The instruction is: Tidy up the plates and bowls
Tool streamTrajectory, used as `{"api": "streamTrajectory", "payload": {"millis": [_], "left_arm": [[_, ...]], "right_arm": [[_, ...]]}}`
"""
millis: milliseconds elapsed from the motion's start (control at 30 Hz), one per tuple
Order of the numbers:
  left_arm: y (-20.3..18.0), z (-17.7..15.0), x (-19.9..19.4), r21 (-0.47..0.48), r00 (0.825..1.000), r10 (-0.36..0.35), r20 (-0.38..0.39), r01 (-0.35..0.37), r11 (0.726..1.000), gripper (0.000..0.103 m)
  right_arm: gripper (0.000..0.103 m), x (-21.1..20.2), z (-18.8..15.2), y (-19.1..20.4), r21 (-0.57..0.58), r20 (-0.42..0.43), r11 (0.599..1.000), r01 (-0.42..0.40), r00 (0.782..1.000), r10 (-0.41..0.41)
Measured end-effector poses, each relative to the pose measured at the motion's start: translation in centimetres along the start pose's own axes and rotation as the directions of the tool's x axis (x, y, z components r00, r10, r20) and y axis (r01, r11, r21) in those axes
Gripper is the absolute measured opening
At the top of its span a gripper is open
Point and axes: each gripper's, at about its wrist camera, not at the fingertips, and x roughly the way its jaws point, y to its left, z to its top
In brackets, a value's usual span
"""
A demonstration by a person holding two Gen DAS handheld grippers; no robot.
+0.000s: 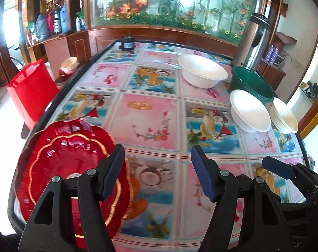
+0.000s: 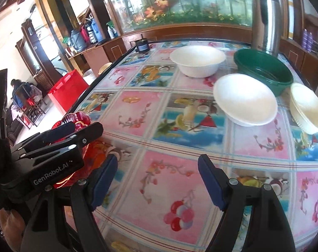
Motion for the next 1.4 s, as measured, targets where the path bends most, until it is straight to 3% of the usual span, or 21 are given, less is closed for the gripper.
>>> {"api": "streamTrajectory", "payload": {"millis": [500, 1400], "left_arm": [[-5.4, 1.2, 2.8, 0.057, 0.998, -0.039, -0.042, 0.041, 0.998, 0.066], [-13.4, 8.4, 9.2, 0.098, 0.991, -0.062, -0.123, 0.074, 0.992, 0.066]], "right_arm": [[0.079, -2.0, -0.9, -7.0, 0.108, -0.002, 0.991, 0.077, 0.997, -0.078], [0.080, -3.2, 2.2, -15.3, 0.180, 0.016, 0.974, 0.140, 0.989, -0.145]]}}
